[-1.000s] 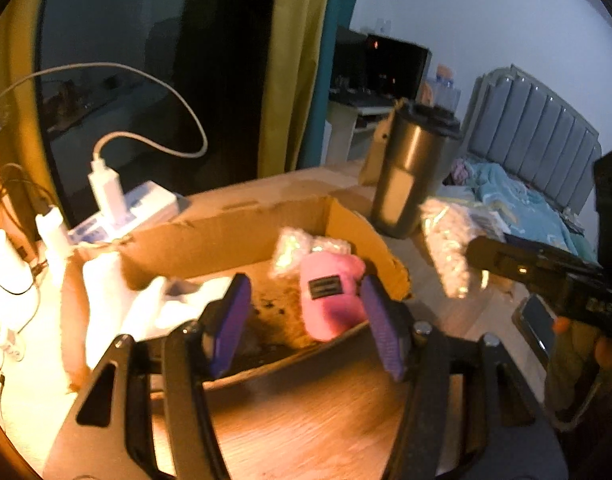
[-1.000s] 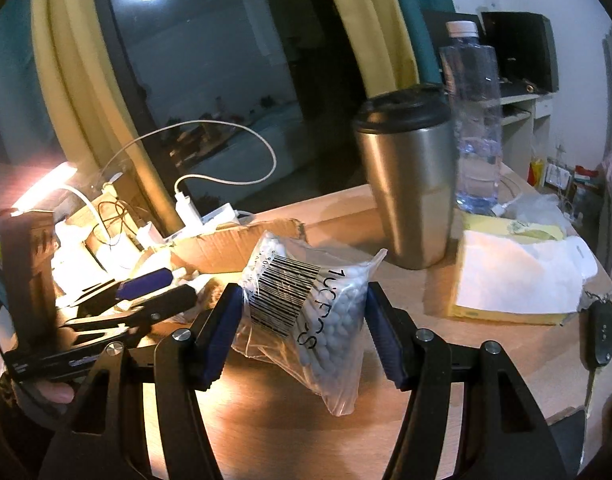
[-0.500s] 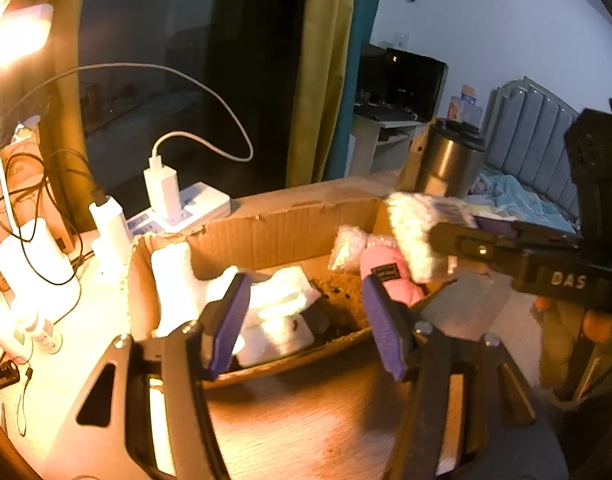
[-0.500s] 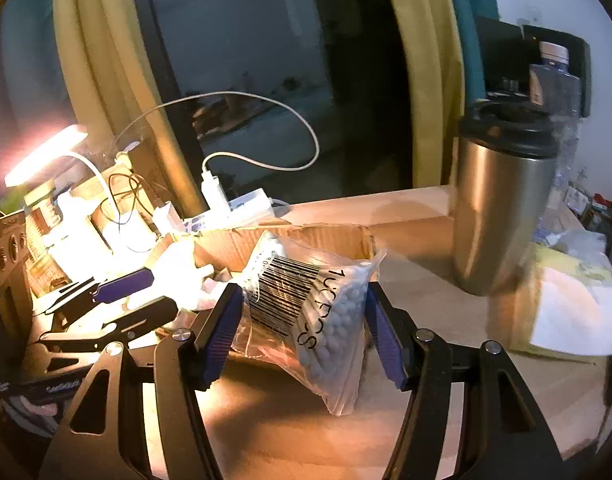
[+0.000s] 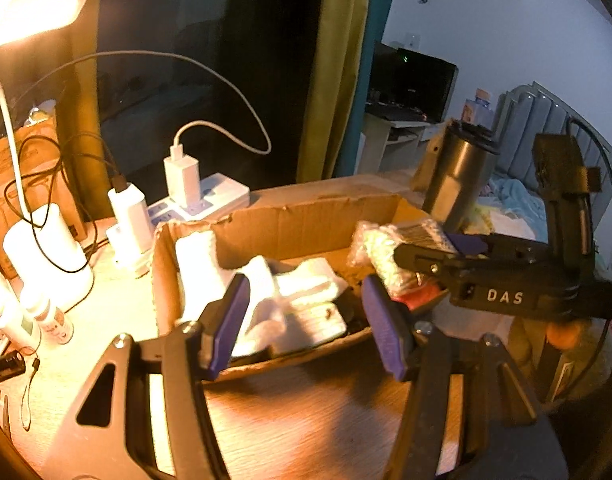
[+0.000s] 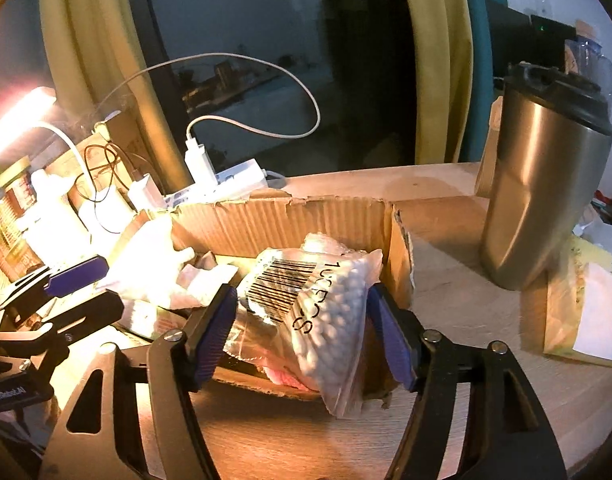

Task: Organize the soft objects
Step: 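Lower the cotton swab pack into the box and open the right tool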

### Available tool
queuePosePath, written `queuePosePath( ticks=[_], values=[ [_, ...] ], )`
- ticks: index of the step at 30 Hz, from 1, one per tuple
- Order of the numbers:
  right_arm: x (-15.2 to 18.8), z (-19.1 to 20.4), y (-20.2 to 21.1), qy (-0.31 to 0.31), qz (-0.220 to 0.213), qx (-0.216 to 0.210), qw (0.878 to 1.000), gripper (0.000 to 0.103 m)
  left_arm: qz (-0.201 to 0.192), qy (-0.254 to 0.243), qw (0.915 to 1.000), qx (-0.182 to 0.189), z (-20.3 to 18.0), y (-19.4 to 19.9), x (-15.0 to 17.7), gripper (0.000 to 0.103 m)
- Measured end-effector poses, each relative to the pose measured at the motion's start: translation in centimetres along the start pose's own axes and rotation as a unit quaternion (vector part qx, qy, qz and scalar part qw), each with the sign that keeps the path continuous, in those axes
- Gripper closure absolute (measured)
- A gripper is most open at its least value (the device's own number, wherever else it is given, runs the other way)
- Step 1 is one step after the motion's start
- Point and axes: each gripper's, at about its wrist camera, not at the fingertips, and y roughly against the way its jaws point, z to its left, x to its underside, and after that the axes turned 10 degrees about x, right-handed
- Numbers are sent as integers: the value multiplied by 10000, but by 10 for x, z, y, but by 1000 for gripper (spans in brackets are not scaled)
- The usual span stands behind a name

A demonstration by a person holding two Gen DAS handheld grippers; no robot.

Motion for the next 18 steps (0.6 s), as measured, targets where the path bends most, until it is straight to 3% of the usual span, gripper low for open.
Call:
queuePosePath(
  ticks=[6,10,18],
  values=[
    [-2,1,18,-37,-194,160,9997,26,-109,-47,9999,-40,-2,16,-1,43],
    [-3,5,37,-32,-337,235,9991,26,-233,-90,9996,-135,-5,33,-2,23],
    [4,18,78,9,-557,322,9979,26,-481,-110,9985,-222,-15,71,0,20]
  ],
)
